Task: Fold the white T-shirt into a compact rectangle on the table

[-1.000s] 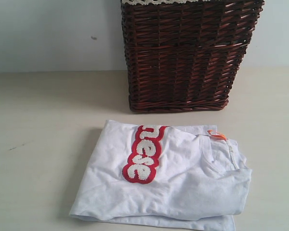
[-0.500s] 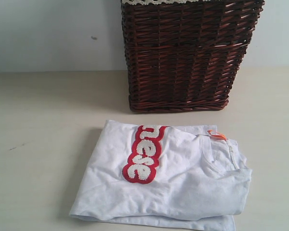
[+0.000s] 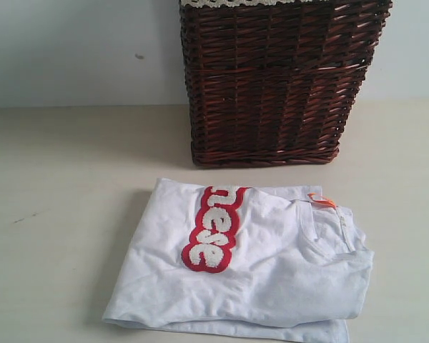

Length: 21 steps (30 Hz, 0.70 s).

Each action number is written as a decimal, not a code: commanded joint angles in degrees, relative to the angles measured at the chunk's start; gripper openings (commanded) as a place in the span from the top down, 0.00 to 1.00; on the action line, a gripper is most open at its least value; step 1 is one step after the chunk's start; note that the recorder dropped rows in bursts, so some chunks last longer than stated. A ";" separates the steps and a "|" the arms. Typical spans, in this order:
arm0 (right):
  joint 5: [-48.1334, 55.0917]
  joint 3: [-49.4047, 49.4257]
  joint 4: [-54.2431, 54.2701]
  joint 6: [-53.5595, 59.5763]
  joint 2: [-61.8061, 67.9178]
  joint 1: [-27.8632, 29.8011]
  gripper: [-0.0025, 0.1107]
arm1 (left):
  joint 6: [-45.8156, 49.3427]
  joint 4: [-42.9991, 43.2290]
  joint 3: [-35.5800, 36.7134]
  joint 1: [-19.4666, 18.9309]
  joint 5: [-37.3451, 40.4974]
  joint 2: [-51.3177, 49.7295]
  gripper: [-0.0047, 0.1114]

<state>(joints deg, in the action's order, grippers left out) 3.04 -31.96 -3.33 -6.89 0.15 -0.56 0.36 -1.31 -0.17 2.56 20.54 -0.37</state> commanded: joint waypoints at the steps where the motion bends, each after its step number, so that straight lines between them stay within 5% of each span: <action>1: -3.04 4.45 -0.16 0.81 -0.15 1.04 0.98 | -0.36 0.05 0.17 -0.15 -0.29 0.37 0.96; 10: -7.21 22.53 0.31 -1.35 -0.15 1.04 0.98 | -0.36 0.05 0.17 -0.15 -0.29 0.37 0.96; 21: -6.18 27.55 -0.16 -0.56 -0.15 1.04 0.98 | -0.36 0.05 0.17 -0.15 -0.29 0.37 0.96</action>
<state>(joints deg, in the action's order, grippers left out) -3.83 -4.73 -3.10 -8.00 0.25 0.13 0.36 -1.31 -0.17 2.56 20.54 -0.37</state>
